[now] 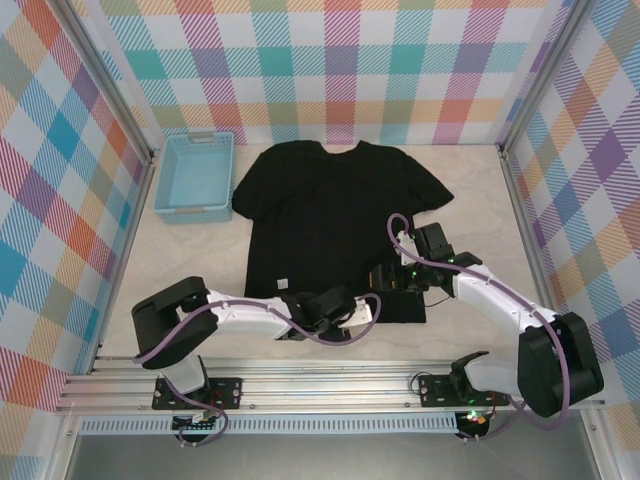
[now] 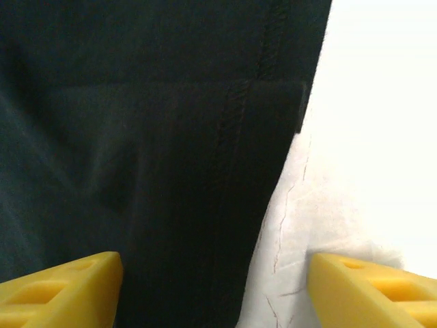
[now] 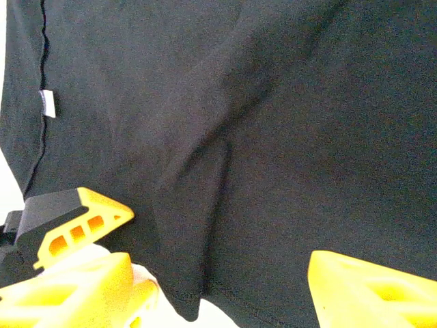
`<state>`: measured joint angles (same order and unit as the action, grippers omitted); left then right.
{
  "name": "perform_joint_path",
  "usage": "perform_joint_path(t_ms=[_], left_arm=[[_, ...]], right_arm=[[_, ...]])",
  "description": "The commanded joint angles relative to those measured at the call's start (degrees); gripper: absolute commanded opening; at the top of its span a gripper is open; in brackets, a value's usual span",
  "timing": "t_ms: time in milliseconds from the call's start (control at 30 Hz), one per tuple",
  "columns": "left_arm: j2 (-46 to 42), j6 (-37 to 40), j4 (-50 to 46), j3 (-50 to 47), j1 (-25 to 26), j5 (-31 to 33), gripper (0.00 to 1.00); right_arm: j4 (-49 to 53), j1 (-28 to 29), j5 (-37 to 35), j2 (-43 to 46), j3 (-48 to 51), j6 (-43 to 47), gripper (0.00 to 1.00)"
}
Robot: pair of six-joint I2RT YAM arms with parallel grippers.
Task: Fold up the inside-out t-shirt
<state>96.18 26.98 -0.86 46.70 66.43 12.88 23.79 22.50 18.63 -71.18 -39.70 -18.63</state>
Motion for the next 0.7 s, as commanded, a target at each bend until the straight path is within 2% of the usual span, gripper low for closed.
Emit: perform_joint_path(t_ms=[0,67,167,367,500,667], left_arm=[[3.84,3.51,6.59,0.92,0.52,8.86,0.72],[4.02,4.29,8.94,0.36,0.46,11.85,0.7],[2.6,4.81,12.33,-1.1,0.38,13.09,0.61],[-0.57,3.51,13.97,-2.29,-1.15,11.85,0.39],[-2.74,1.37,12.36,-2.19,-3.25,8.66,0.35],[-5.43,-0.4,10.39,-2.21,-6.29,6.72,0.41]], right_arm=[[1.75,0.17,-1.12,1.7,-0.36,0.88,0.69],[2.33,0.17,-1.65,2.48,-0.31,0.99,0.69],[2.71,0.09,-2.27,2.86,-0.47,1.14,0.69],[2.84,0.09,-2.46,2.22,-0.95,1.41,0.69],[2.8,0.07,-2.46,1.83,-1.09,1.49,0.69],[2.61,0.06,-2.46,1.65,-0.96,1.32,0.69]])
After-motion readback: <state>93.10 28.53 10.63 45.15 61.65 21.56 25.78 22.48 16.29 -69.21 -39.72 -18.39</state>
